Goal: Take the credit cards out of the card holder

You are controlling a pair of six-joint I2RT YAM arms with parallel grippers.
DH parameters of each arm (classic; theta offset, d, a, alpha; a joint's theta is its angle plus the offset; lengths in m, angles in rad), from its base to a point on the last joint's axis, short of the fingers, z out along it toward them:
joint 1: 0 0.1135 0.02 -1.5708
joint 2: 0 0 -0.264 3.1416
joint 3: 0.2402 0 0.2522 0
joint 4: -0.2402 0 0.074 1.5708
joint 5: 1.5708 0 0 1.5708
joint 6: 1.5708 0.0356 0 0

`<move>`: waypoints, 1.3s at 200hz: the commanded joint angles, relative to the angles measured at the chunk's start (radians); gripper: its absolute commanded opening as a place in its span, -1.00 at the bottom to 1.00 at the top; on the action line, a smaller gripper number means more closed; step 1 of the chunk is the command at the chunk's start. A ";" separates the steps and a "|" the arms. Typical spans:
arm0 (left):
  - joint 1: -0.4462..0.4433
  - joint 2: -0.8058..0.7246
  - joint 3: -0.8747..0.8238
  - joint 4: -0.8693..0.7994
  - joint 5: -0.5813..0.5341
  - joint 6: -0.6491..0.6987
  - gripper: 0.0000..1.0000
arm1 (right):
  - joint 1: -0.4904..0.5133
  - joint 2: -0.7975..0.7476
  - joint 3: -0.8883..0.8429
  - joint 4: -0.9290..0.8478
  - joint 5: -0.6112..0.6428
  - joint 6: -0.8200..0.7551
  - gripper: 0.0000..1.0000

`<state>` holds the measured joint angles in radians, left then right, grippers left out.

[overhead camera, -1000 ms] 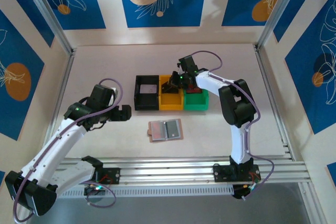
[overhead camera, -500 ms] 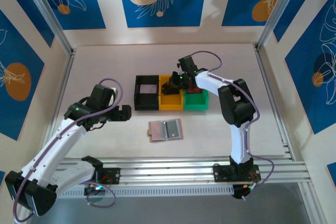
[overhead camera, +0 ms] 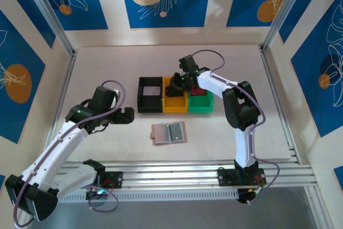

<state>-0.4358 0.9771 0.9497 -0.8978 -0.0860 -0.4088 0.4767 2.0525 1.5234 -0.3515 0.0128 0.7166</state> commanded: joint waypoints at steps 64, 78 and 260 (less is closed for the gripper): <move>0.011 -0.002 -0.011 0.010 0.020 0.022 0.99 | -0.010 -0.113 0.113 -0.164 0.057 -0.038 -0.32; 0.011 0.000 -0.012 0.011 0.022 0.022 0.99 | -0.013 -0.144 0.125 -0.183 0.048 -0.033 -0.32; -0.411 0.174 -0.158 0.440 0.149 -0.684 0.93 | 0.220 -0.847 -0.937 0.170 -0.087 0.113 -0.54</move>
<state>-0.7918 1.0973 0.8165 -0.5999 0.0975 -0.9344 0.6880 1.2171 0.6220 -0.2859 -0.0788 0.7815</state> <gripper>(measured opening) 0.970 0.241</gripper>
